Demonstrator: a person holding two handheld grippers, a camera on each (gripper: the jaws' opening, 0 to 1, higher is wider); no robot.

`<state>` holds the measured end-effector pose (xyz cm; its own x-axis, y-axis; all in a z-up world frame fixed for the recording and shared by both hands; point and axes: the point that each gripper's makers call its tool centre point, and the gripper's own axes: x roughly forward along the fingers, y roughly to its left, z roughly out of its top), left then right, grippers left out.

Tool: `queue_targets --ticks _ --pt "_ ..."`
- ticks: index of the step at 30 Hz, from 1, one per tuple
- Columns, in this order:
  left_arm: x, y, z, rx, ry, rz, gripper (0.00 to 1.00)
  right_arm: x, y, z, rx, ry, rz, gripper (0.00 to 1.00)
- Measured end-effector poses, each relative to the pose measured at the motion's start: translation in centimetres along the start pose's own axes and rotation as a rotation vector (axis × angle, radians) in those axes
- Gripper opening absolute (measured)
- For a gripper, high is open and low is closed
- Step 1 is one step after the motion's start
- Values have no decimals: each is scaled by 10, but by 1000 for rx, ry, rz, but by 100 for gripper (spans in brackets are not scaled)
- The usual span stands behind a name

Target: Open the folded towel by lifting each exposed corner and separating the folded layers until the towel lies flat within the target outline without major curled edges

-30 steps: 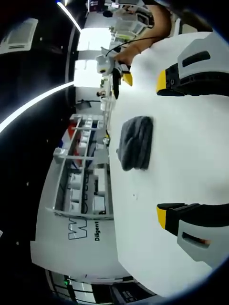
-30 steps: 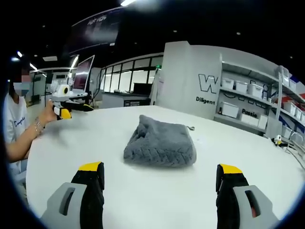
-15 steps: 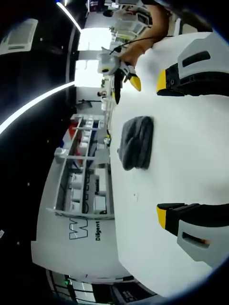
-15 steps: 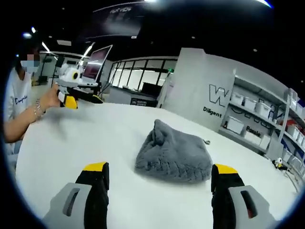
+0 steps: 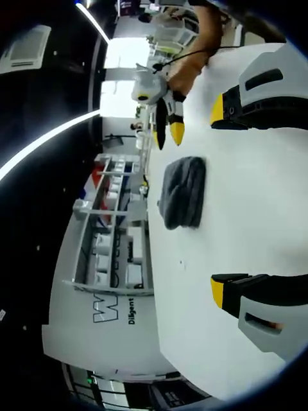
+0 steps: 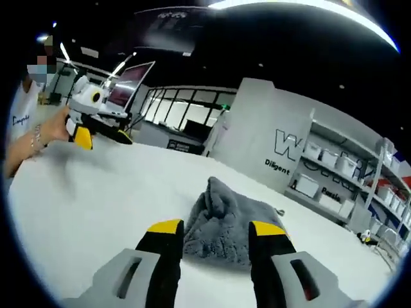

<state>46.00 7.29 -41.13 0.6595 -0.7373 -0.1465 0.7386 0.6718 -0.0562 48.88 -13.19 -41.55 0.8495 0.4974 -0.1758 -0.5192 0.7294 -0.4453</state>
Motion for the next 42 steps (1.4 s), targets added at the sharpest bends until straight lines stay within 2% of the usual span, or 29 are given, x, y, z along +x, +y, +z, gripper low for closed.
queue_targets --ticks 5,8,11,14,19,23,28,32,35,42 --pt "-1 -3 0 8 0 -6 91 12 9 4 10 9 3 43" --pt "-1 -4 0 13 2 -7 91 16 4 3 1 23 -38 42" --pt "0 -5 0 18 4 -11 91 21 -1 -4 23 36 -74 40" --pt "0 -6 -1 19 10 -10 91 25 -11 -16 -23 80 -143 38" --pt "1 -5 -2 20 14 -10 91 30 -19 -23 -25 101 -172 35" --pt "0 -5 -2 18 13 -9 91 36 -14 -34 -34 141 -142 25" --pt "1 -4 -4 9 14 -14 91 37 -11 -36 -27 150 -125 21" --pt "0 -2 -5 6 20 -5 91 40 -5 -41 -39 154 -91 5" --pt "1 -3 -1 12 9 -13 91 36 -7 -42 -48 163 -90 3" --pt "-1 -5 -2 18 14 -12 91 26 -12 -46 -4 155 -68 2"
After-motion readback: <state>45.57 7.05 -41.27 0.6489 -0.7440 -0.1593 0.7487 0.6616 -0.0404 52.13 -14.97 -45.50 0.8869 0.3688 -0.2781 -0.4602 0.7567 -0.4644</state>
